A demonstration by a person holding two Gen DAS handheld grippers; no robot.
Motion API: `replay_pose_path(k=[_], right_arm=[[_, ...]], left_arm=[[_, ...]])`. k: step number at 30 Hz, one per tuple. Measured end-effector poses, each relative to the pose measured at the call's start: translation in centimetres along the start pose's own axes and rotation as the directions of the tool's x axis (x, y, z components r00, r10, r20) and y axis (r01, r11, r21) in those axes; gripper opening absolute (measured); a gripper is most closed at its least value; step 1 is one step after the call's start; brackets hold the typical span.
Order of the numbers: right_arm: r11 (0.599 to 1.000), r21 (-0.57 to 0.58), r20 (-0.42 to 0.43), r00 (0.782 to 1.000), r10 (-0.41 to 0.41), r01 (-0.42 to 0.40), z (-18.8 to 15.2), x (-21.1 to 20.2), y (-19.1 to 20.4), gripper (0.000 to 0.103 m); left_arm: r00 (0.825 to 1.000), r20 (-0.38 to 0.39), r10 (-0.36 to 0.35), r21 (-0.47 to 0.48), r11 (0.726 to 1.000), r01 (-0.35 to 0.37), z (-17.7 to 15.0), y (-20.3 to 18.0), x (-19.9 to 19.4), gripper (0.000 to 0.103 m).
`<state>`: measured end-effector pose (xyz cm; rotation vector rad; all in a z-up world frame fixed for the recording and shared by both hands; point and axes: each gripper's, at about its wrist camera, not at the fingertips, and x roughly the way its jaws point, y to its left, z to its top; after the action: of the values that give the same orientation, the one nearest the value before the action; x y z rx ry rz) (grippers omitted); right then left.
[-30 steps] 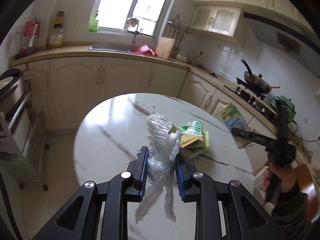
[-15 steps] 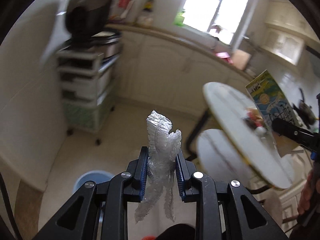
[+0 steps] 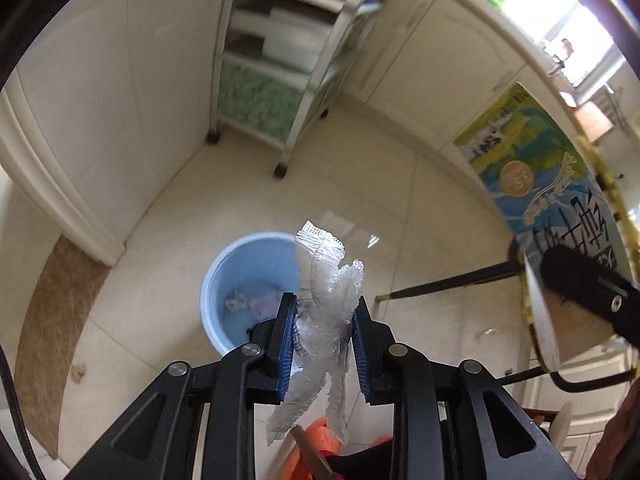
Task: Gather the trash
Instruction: 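Carry wrap and carton to the bin and open both tools over it, then move both tools back to the table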
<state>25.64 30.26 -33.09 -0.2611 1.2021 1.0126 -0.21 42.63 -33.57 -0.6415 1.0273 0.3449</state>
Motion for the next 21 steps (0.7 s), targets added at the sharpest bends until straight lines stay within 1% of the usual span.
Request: replay_pose_path(k=[1,3,4,5,8,10,12,16,17,18,19,21], right_arm=[[1.0,-0.001,-0.013,1.0,0.0,0.0,0.0,1.0,-0.1,0.036],[1.0,-0.005,-0.042,0.999,-0.004,0.004,-0.2,2.9,0.2,0.036],[1.0,-0.001,-0.052,0.999,-0.004,0.004,-0.2,3.7,0.2,0.036],[1.0,0.002,-0.063,0.998,-0.005,0.005,-0.2,4.5,0.2,0.036],[1.0,0.007,-0.087,0.996,-0.006,0.006,-0.1,6.4,0.0,0.036],[1.0,0.011,-0.095,0.995,-0.005,0.006,-0.3,6.9,0.1,0.036],[1.0,0.014,-0.106,0.994,-0.002,0.003,-0.2,7.5,0.0,0.036],[1.0,0.025,-0.118,0.993,0.019,-0.016,0.1,8.8,-0.2,0.042],[0.999,0.028,-0.118,0.993,0.024,-0.021,0.1,8.9,-0.2,0.05],[0.999,0.026,-0.12,0.992,0.027,-0.024,0.1,9.0,0.0,0.063],[1.0,0.023,-0.12,0.993,0.019,-0.016,0.2,9.0,0.0,0.068],[1.0,0.017,-0.104,0.995,0.007,-0.005,0.1,8.5,0.1,0.068]], left_arm=[[1.0,-0.011,-0.004,-0.009,1.0,0.004,0.2,0.1,0.3,0.028],[0.999,-0.031,0.01,-0.031,0.999,-0.011,0.6,0.8,0.8,0.044],[0.999,-0.038,0.021,-0.038,0.999,-0.023,0.8,1.1,1.0,0.058],[0.999,-0.039,0.03,-0.045,0.998,-0.032,1.0,1.3,1.0,0.062],[0.998,-0.049,0.036,-0.061,0.997,-0.039,2.1,0.0,1.1,0.065],[0.997,-0.057,0.054,-0.069,0.996,-0.058,3.2,-1.3,1.5,0.065],[0.996,-0.059,0.06,-0.077,0.995,-0.065,3.4,-2.2,1.3,0.065],[0.996,-0.054,0.067,-0.077,0.994,-0.071,3.8,-3.2,1.5,0.065],[0.996,-0.052,0.068,-0.078,0.994,-0.072,4.0,-3.3,2.1,0.065],[0.996,-0.049,0.069,-0.078,0.994,-0.073,4.0,-3.4,2.0,0.065],[0.997,-0.045,0.069,-0.079,0.994,-0.072,3.6,-3.6,1.7,0.065],[0.997,-0.026,0.069,-0.076,0.995,-0.071,3.4,-3.7,1.2,0.065]])
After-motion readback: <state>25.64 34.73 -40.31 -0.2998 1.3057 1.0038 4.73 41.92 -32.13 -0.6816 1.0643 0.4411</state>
